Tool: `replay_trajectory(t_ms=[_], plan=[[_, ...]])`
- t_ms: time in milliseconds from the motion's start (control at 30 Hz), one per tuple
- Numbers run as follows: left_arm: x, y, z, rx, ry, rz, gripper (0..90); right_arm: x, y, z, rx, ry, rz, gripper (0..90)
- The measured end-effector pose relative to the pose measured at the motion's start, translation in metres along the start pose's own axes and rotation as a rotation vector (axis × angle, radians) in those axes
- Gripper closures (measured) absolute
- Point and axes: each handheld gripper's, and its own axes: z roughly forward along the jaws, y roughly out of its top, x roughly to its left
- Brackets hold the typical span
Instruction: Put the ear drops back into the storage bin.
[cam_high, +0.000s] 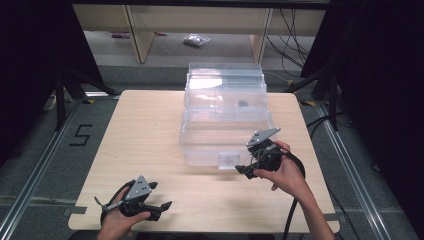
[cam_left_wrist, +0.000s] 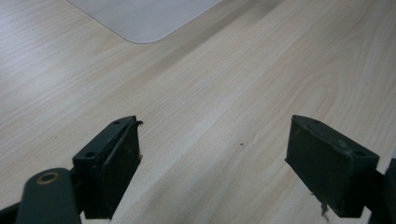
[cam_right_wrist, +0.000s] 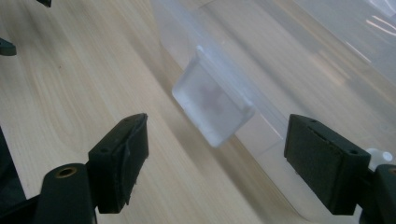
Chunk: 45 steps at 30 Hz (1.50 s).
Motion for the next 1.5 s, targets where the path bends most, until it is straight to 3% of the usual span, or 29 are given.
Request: replay_trajectory(t_ms=[100,133,167,233,900,1500], plan=[[0.000,0.000,0.000,-0.007,0.002,-0.001,16.9,0.001,-0.004,0.000,-0.015,-0.013,-0.008,22.6],[0.000,0.000,0.000,-0.005,0.001,0.000,17.0,0.004,-0.004,0.000,-0.015,-0.014,0.011,22.6],[0.000,0.000,0.000,-0.005,0.001,0.001,16.9,0.002,-0.005,0.001,-0.024,-0.010,-0.023,22.6],[0.001,0.000,0.000,0.006,0.002,0.011,17.0,0.001,-0.007,0.000,-0.026,-0.001,-0.042,22.6],[0.000,0.000,0.000,-0.003,-0.002,0.009,17.0,0.011,-0.025,-0.003,-0.068,-0.019,-0.011,22.7],[0.000,0.000,0.000,-0.005,0.000,0.009,17.0,0.014,-0.045,0.000,-0.082,0.003,0.015,21.1]])
